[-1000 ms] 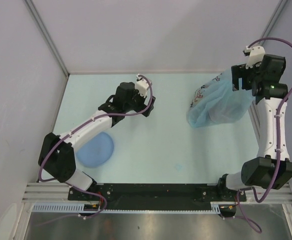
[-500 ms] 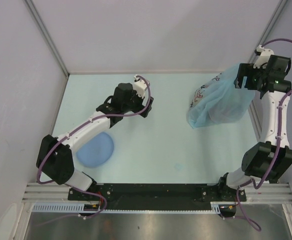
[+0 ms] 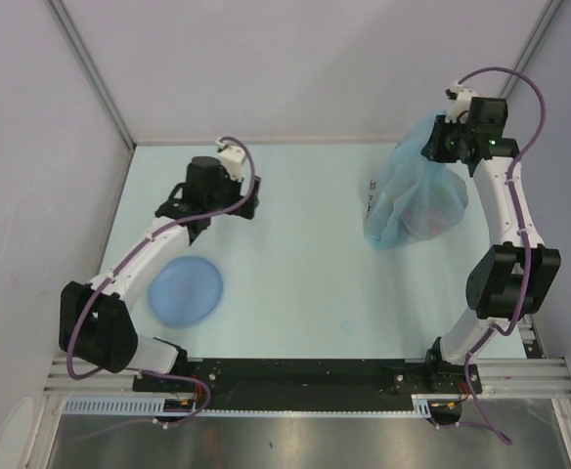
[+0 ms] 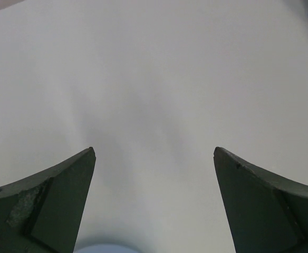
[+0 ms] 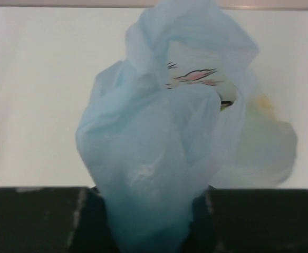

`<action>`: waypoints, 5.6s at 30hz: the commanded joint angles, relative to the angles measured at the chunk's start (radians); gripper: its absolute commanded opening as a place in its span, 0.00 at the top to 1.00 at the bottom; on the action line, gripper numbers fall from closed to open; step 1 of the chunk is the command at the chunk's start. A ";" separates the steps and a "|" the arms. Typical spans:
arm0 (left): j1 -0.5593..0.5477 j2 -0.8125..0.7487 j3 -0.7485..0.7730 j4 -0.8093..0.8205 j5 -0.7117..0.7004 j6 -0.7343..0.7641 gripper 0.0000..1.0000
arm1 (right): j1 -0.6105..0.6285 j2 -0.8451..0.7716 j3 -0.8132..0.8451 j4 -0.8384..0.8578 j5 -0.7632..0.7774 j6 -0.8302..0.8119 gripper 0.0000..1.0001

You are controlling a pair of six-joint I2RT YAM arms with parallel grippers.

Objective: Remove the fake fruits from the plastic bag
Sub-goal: Move the plastic bag to the center of the board, then move the plate to the center of the board, then adjust the plastic bag at the center of the board.

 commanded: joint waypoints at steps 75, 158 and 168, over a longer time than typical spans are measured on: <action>-0.253 0.411 0.113 -0.224 0.400 0.351 0.82 | 0.420 -0.094 0.041 0.111 0.199 -0.025 0.00; 0.155 -0.284 -0.029 -0.104 0.136 -0.057 0.89 | 0.768 0.590 0.843 0.269 0.053 0.119 0.00; 0.155 -0.369 -0.109 -0.120 0.143 -0.049 0.98 | 0.822 0.702 0.796 0.397 -0.099 0.229 0.00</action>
